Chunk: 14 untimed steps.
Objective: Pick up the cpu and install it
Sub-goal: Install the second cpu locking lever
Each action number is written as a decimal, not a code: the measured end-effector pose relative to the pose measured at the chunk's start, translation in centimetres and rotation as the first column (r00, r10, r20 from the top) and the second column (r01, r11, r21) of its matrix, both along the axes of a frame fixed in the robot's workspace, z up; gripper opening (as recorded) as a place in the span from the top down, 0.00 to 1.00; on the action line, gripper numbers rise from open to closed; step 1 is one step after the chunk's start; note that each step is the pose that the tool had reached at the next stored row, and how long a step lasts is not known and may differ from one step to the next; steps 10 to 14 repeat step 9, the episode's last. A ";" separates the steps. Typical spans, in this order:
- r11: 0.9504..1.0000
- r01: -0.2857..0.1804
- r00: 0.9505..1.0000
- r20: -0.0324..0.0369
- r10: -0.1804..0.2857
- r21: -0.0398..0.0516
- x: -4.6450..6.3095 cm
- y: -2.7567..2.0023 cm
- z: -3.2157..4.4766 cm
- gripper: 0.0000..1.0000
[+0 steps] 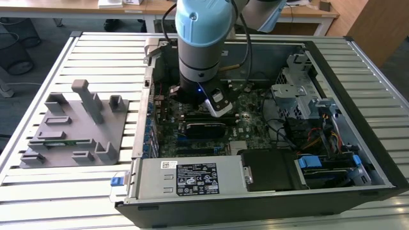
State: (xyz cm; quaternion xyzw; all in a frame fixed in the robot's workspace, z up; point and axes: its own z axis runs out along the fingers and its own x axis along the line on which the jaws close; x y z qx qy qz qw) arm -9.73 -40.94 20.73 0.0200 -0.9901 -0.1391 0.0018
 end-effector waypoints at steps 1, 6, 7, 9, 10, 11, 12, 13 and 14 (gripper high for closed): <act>1.000 0.000 1.000 0.000 0.000 0.000 0.0 0.00 0.24 0.89; 1.000 0.000 1.000 0.000 0.000 0.000 0.0 0.00 0.73 0.89; 1.000 0.000 1.000 0.000 0.000 0.000 0.0 0.00 0.73 0.89; 1.000 0.000 1.000 0.000 0.000 0.000 0.0 0.00 0.74 0.89; 1.000 0.000 1.000 0.000 0.000 0.000 0.0 0.00 0.74 0.89; 1.000 0.000 1.000 0.000 0.000 0.000 0.0 0.00 0.74 0.89; 1.000 0.000 1.000 0.000 0.000 0.000 0.0 0.00 0.74 0.89; 1.000 0.000 1.000 0.000 0.000 0.000 0.0 0.00 0.74 0.89; 1.000 0.000 1.000 0.000 0.000 0.000 0.0 0.00 0.74 0.89</act>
